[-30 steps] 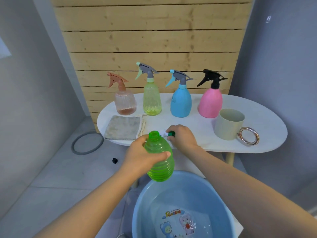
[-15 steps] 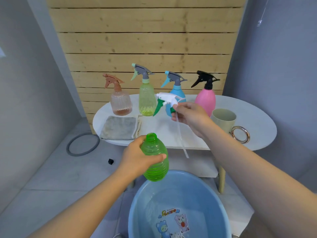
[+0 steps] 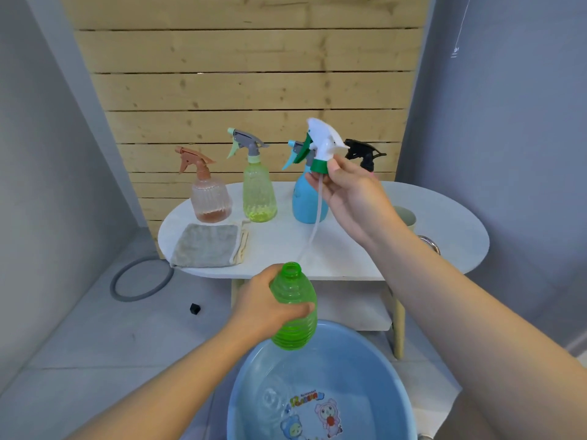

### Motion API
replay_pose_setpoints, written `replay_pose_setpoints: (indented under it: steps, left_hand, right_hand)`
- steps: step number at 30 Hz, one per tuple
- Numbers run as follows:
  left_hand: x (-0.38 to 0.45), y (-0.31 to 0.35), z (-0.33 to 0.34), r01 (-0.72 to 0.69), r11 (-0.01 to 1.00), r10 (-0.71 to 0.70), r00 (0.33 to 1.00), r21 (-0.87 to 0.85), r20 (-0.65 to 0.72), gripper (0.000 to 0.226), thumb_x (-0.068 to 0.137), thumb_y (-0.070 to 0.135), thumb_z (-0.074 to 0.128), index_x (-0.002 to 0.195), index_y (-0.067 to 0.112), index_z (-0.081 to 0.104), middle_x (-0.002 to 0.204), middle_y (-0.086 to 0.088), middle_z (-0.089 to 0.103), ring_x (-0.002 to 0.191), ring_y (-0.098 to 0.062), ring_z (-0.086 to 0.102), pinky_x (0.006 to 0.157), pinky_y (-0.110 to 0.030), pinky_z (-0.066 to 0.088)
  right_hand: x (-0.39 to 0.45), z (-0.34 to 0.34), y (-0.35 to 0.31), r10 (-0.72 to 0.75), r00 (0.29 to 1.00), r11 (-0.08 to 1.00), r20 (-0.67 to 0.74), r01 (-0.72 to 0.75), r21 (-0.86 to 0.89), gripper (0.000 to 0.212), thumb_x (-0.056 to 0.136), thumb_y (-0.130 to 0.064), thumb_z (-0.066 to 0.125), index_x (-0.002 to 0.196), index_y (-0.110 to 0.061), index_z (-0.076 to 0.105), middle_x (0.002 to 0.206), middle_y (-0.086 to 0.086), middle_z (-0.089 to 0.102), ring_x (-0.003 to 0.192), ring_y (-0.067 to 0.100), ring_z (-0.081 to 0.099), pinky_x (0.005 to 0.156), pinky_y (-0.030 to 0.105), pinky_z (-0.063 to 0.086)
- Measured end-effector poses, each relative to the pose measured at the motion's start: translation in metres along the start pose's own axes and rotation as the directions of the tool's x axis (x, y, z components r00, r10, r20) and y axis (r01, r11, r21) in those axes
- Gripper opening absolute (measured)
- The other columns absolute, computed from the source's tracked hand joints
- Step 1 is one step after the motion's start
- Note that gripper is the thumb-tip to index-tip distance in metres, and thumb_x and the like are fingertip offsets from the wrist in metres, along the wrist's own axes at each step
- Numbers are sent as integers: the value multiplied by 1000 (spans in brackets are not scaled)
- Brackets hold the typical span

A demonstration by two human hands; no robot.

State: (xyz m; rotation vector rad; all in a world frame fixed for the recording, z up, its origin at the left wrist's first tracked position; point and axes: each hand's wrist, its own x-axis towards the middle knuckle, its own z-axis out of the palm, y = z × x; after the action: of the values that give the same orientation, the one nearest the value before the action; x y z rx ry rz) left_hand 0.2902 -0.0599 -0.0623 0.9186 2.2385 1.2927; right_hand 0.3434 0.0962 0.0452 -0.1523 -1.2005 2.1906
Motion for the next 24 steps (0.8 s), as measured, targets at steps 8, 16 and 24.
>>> replay_pose_setpoints:
  steps: [8,16,24]
  left_hand:
    - [-1,5,6,-9,998,8,1000,58,16,58,63,23,85,110,36,53,95,20,60,85,3,56,64,-2,38]
    - [0,6,6,-21,995,20,1000,93,12,60,63,27,85,111,38,50,98,22,56,90,-1,54,70,-12,40]
    - [2,16,7,-28,998,31,998,49,-56,55,60,29,86,106,36,56,92,19,63,86,0,60,68,-11,43]
  right_hand:
    - [-11,14,-8,-51,992,979,119,73,-192,25,99,0,36,118,5,51,93,6,62,76,7,66,107,37,39]
    - [-15,9,2,-34,994,981,107,54,-187,23,98,2,37,115,6,52,94,7,61,82,13,63,97,28,48]
    - [-34,-7,37,52,995,873,84,-4,-487,14,94,-4,51,103,-12,57,91,-1,61,86,12,60,95,28,46]
